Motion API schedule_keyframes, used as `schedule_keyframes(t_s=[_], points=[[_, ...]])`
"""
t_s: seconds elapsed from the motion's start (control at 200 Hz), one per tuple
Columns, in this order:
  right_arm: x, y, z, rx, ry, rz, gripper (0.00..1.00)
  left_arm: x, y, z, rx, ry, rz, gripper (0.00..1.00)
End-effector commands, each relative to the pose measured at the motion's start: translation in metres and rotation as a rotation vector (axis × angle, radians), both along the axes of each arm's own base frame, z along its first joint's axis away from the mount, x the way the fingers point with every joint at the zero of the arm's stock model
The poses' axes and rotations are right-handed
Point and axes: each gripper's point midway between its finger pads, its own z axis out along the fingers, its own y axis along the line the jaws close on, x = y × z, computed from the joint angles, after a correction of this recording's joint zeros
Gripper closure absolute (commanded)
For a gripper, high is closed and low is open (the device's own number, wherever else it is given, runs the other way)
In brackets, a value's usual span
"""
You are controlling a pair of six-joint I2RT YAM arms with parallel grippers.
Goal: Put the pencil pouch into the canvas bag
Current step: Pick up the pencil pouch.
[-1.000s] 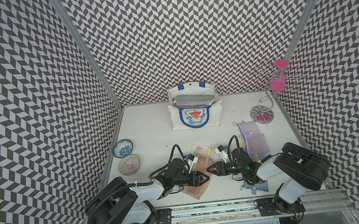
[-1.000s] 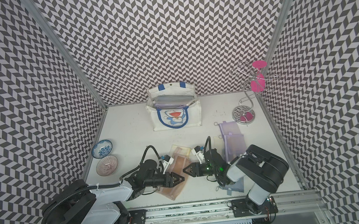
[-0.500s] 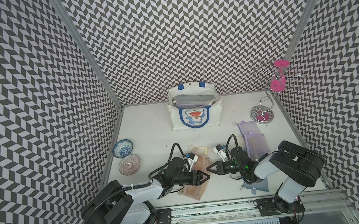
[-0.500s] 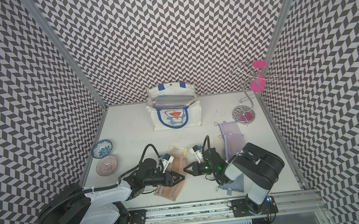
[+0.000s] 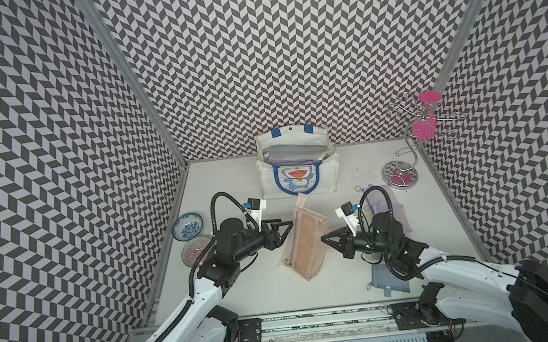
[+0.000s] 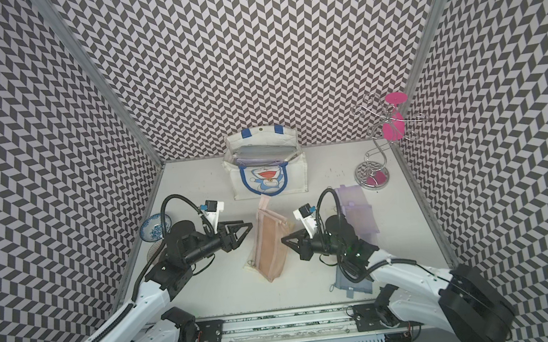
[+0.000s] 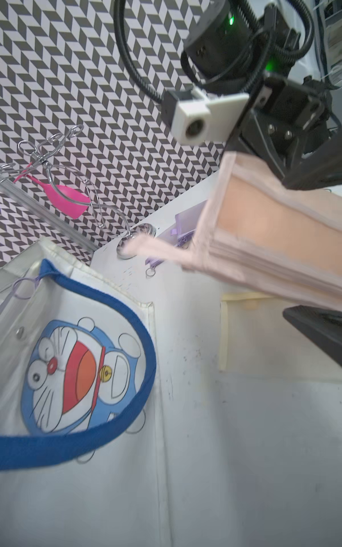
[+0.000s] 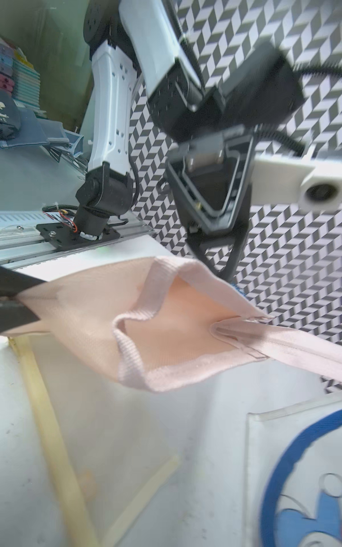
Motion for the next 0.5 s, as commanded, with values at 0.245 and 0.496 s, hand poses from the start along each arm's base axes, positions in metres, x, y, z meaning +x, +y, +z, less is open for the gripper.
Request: schedule_keyframes(t_s=[0.245,0.496], points=[[-0.014,-0.023,0.1,0.132,-0.317,0.098,1.0,-0.026,-0.016,0.069,-0.039,-0.361,-0.224,0.3],[-0.033,-0.022,0.115,0.164,-0.366,0.2,1.0,-0.042,-0.039,0.093,-0.062,-0.506,-0.358,0.27]])
